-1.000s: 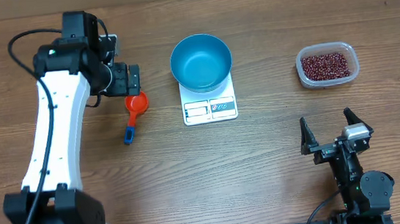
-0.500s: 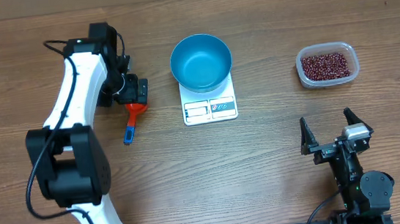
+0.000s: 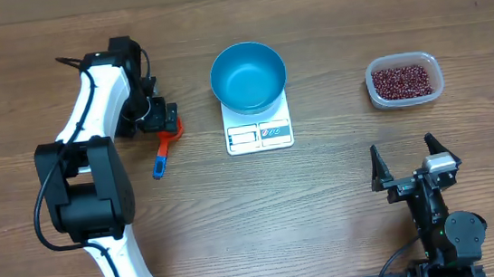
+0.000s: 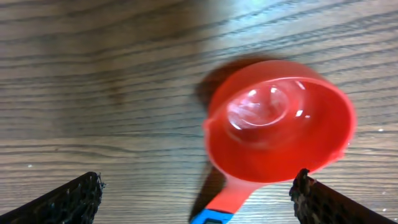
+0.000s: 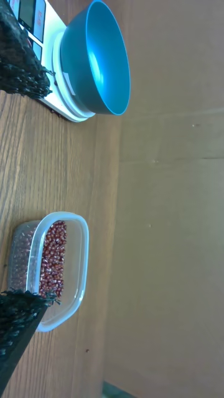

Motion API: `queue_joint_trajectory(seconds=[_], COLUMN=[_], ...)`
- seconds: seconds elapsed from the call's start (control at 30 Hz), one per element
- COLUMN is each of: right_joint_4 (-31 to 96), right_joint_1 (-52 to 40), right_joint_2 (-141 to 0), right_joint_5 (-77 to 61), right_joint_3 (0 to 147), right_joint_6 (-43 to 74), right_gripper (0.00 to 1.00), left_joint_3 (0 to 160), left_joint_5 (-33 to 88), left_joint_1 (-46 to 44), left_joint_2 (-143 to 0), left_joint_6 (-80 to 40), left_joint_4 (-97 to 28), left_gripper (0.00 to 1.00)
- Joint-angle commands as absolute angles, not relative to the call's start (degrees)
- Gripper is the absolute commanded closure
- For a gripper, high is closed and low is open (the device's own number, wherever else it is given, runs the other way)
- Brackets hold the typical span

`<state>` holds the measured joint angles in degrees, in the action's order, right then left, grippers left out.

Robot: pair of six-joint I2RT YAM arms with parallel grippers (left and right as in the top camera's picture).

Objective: Scoop item into bowl and weigh 150g on scale
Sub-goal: 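Move the left gripper over the red scoop's blue handle, then lower the left gripper and close it on the scoop handle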

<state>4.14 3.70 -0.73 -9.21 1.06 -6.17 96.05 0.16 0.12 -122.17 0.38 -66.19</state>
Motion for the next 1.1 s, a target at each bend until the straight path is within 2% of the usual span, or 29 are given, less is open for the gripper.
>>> queue_joint_trajectory(seconds=[0.0, 1.07], right_joint_4=[4.0, 4.0], right_joint_1=[3.9, 3.9], right_joint_2=[-0.2, -0.2], right_joint_5=[-9.4, -9.5], right_joint_3=[0.4, 0.4], right_joint_6=[-6.1, -6.1], right_gripper=[0.0, 0.0], left_joint_3=[97.4, 95.7], left_joint_5=[-0.4, 0.1], left_joint_1=[1.2, 1.1], left_joint_2=[-122.5, -122.5], left_joint_6=[1.5, 1.1], left_joint_4=[-66.2, -60.6], left_gripper=[0.01, 0.0])
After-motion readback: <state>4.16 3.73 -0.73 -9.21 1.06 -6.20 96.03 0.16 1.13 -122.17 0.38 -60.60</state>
